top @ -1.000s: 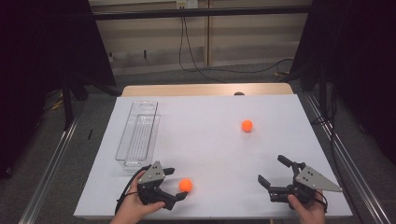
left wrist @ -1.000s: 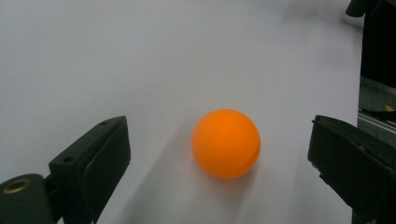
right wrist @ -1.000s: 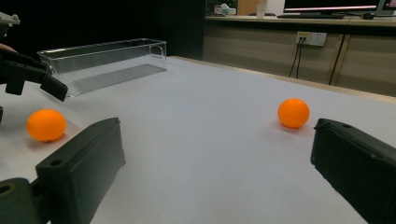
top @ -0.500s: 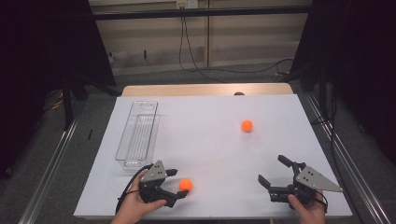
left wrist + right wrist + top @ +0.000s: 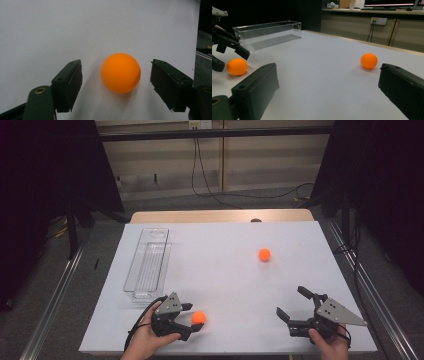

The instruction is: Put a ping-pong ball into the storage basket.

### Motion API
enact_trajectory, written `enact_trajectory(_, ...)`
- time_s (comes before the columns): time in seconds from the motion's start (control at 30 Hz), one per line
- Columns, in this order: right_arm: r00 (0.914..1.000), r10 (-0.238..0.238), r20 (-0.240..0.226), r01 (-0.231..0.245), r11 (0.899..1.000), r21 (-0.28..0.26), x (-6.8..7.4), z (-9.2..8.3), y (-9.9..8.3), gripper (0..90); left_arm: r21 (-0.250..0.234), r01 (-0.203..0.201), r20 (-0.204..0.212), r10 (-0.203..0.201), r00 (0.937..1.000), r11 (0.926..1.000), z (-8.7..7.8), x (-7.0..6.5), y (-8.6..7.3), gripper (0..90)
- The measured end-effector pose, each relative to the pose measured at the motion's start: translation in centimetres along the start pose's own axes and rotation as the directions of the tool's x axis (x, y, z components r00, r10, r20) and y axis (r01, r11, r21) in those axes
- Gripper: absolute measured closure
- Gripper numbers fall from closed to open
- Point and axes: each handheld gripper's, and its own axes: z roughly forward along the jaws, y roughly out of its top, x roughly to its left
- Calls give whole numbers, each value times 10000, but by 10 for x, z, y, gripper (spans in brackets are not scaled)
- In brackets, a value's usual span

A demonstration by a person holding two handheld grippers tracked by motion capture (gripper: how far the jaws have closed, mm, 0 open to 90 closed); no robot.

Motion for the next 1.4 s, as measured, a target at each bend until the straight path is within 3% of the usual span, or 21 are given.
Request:
enact_trajectory(0.8,10000,-14,-7,14,10000,24,0,0,0,21,788,-185,7,185,9998,9967,11,-4,1,388)
enact_trajectory(1.4,10000,-55,18,55,10000,-14,0,-1,0,22,881,-169,-25,171,9999,9960,14,-4,2,422)
